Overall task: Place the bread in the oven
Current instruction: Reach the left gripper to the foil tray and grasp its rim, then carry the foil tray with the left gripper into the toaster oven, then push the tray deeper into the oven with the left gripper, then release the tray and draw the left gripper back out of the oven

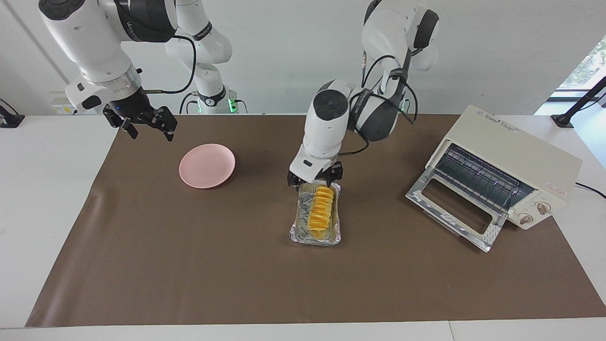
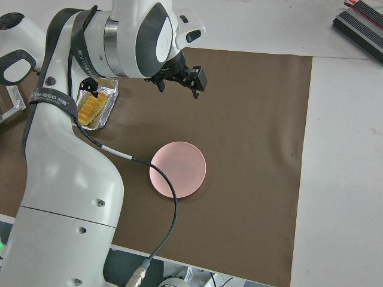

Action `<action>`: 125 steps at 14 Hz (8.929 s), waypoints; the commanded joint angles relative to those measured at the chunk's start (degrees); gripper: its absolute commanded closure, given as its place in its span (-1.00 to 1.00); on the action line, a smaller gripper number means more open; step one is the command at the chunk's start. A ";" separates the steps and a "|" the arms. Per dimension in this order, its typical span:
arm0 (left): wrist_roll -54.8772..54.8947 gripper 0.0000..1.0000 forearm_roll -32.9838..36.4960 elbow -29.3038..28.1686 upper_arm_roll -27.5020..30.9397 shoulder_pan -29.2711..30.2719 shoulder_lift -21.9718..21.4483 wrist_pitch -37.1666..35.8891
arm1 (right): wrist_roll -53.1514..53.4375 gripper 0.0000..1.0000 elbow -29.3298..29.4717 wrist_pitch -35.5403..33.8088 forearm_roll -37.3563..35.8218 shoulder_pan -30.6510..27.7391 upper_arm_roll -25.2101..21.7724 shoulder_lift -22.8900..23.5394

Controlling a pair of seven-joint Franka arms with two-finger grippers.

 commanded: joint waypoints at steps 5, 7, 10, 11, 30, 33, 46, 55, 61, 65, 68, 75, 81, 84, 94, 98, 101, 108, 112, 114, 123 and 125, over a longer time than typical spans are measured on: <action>-3.52 -1.00 1.61 0.68 1.12 -3.07 5.43 5.08 | -1.65 -1.00 0.04 -0.59 -0.37 -0.79 0.66 -0.73; -3.70 -1.00 1.43 0.68 1.12 -3.16 5.79 5.08 | -4.19 -1.00 0.04 -0.33 -0.37 -0.79 0.66 -0.73; -3.87 -0.87 1.43 0.07 1.03 -3.16 5.79 5.16 | -4.73 -1.00 0.04 -0.24 -0.29 -0.79 0.66 -0.73; -4.13 -0.80 1.43 -0.19 1.03 -3.16 5.71 5.17 | -4.73 -1.00 0.04 -0.33 -0.28 -0.79 0.66 -0.73; -6.51 1.00 0.73 -3.01 0.59 -2.90 5.53 5.70 | -4.37 -1.00 -0.93 -0.59 -0.46 -0.53 0.75 -1.17; -6.68 1.00 -0.58 -2.22 1.29 -1.93 3.87 2.63 | -4.37 -1.00 -0.93 -0.59 -0.46 -0.53 0.75 -1.17; -10.73 1.00 -3.84 -2.39 15.00 11.59 -4.05 -13.64 | -4.37 -1.00 -0.93 -0.59 -0.46 -0.53 0.75 -1.17; -10.20 1.00 -2.79 -6.79 15.18 19.25 -6.16 -17.24 | -4.37 -1.00 -0.93 -0.59 -0.46 -0.53 0.75 -1.17; -7.76 1.00 -1.38 -9.42 19.04 19.77 -8.09 -17.42 | -4.37 -1.00 -0.93 -0.59 -0.46 -0.53 0.75 -1.17; -5.10 1.00 -0.94 -12.06 19.22 21.27 -9.24 -16.28 | -4.37 -1.00 -0.93 -0.59 -0.46 -0.53 0.75 -1.17; -5.54 1.00 -0.85 -12.59 19.92 21.36 -9.24 -16.28 | -4.37 -1.00 -0.93 -0.59 -0.46 -0.53 0.75 -1.17; -5.11 1.00 1.96 -21.46 20.45 21.36 -13.54 -10.40 | -4.37 -1.00 -0.93 -0.59 -0.46 -0.53 0.75 -1.17; -4.32 1.00 1.96 -24.19 20.54 21.97 -16.18 -10.39 | -4.37 -1.00 -0.93 -0.59 -0.46 -0.53 0.66 -1.17; -3.96 1.00 1.96 -24.54 20.54 22.06 -16.44 -10.30 | -4.37 -1.00 -0.93 -0.59 -0.46 -0.53 0.75 -1.17; -0.46 1.00 3.89 -28.59 20.45 21.80 -18.11 -8.02 | -4.37 -1.00 -0.93 -0.59 -0.46 -0.53 0.66 -1.17; 3.16 -1.00 4.07 -28.06 20.54 21.80 -17.94 -8.02 | -4.37 -1.00 -0.93 -0.59 -0.46 -0.53 0.75 -1.17; 3.42 -1.00 5.64 -25.61 20.45 21.19 -17.85 -8.54 | -4.37 -1.00 -0.84 -0.59 -0.46 -0.53 0.75 -1.17; 4.73 -1.00 6.97 -20.51 20.54 18.29 -17.94 -11.00 | -4.37 -1.00 -0.93 -0.59 -0.46 -0.53 0.75 -1.17; 15.49 -1.00 7.41 -17.42 19.75 17.85 -18.55 -12.50 | -4.37 -1.00 -0.93 -0.59 -0.46 -0.53 0.75 -1.17; 22.47 -1.00 7.06 -17.16 19.84 17.84 -21.17 -14.60 | -4.37 -1.00 -0.93 -0.59 -0.46 -0.53 0.75 -1.17; 41.29 -1.00 6.71 -19.80 20.10 19.07 -31.82 -21.63 | -4.37 -1.00 -0.93 -0.59 -0.46 -0.53 0.75 -1.17; 41.92 -1.00 6.71 -19.97 20.10 18.81 -32.96 -23.74 | -4.37 -1.00 -0.93 -0.59 -0.46 -0.53 0.75 -1.17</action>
